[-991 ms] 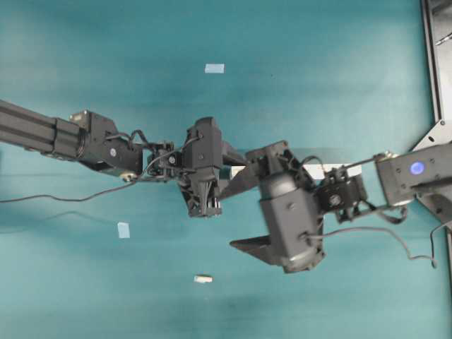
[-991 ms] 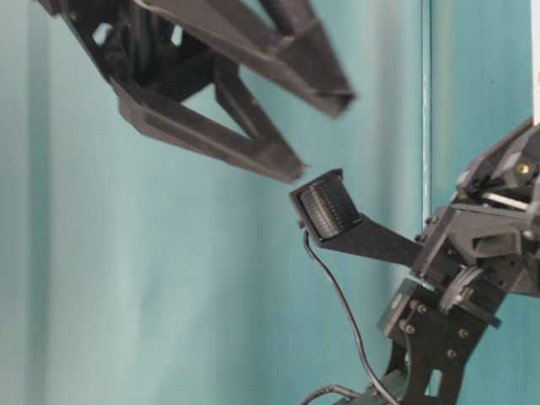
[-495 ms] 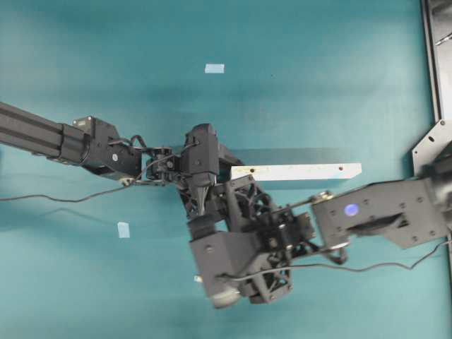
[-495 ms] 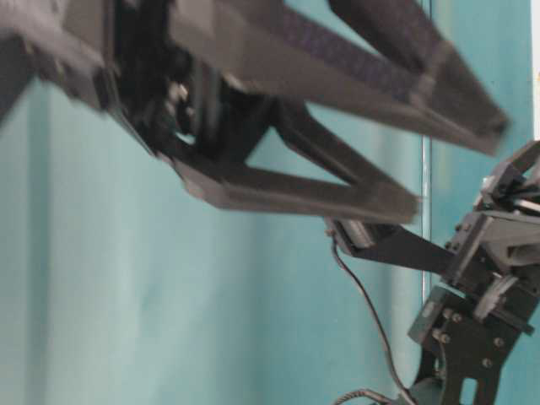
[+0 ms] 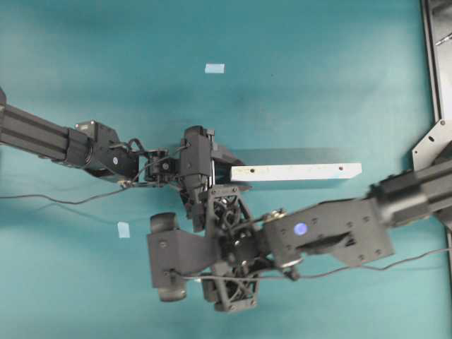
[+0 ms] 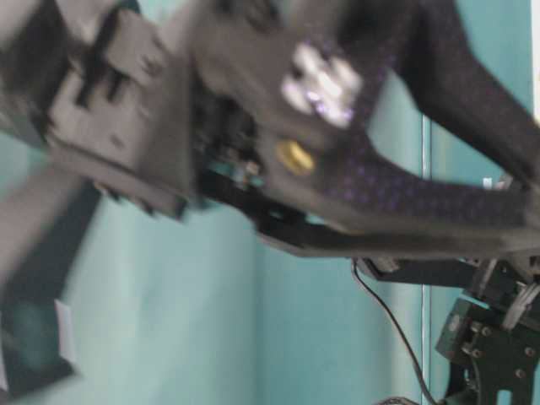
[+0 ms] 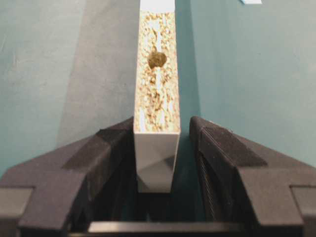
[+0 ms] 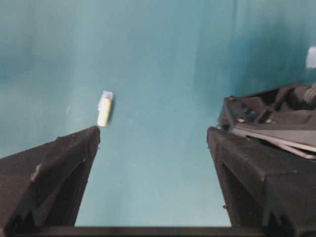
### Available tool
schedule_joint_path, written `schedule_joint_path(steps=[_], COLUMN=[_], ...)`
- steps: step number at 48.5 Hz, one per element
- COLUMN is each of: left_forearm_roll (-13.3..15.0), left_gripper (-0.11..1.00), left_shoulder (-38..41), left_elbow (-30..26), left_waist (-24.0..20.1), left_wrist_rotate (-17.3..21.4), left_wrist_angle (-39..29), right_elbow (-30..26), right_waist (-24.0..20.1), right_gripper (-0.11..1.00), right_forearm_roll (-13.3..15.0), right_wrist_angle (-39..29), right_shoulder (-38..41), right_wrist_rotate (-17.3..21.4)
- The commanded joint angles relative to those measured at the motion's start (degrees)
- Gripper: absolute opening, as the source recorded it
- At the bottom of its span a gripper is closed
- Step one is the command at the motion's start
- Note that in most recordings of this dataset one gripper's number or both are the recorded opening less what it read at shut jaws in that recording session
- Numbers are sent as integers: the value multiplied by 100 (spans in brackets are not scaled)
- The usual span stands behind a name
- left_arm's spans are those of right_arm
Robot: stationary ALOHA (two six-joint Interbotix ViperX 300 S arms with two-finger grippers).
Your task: Move the wooden board into place and insert the rod into its hole.
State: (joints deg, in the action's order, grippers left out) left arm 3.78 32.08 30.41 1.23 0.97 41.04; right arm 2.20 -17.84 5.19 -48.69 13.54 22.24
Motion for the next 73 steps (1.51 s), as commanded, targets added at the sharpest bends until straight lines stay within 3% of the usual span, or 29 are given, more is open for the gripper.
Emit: schedule_joint_path(steps=[1, 11, 26, 39, 49, 59, 73], left_forearm_roll=[-9, -9, -9, -9, 0, 0, 9], left_gripper=[48, 48, 48, 48, 48, 48, 48], left_shoulder=[70, 290, 369, 369, 387, 422, 422], left_elbow=[-26, -105, -229, -220, -255, -272, -299], left_waist=[0, -18, -88, -88, -88, -70, 18], left_wrist_rotate=[35, 44, 352, 369, 369, 369, 360], left_wrist_angle=[18, 193, 211, 185, 176, 167, 167], right_elbow=[-316, -765, -923, -932, -1028, -1099, -1099], right_waist=[-26, -202, -281, -202, -141, -70, 44], right_gripper=[92, 89, 88, 88, 88, 87, 76], right_forearm_roll=[-123, -396, -422, -431, -826, -844, -844], right_wrist_angle=[-105, -316, -554, -562, -527, -439, -325], right_shoulder=[44, 501, 914, 1072, 1345, 1529, 1564], right_wrist_rotate=[114, 141, 281, 598, 606, 650, 650])
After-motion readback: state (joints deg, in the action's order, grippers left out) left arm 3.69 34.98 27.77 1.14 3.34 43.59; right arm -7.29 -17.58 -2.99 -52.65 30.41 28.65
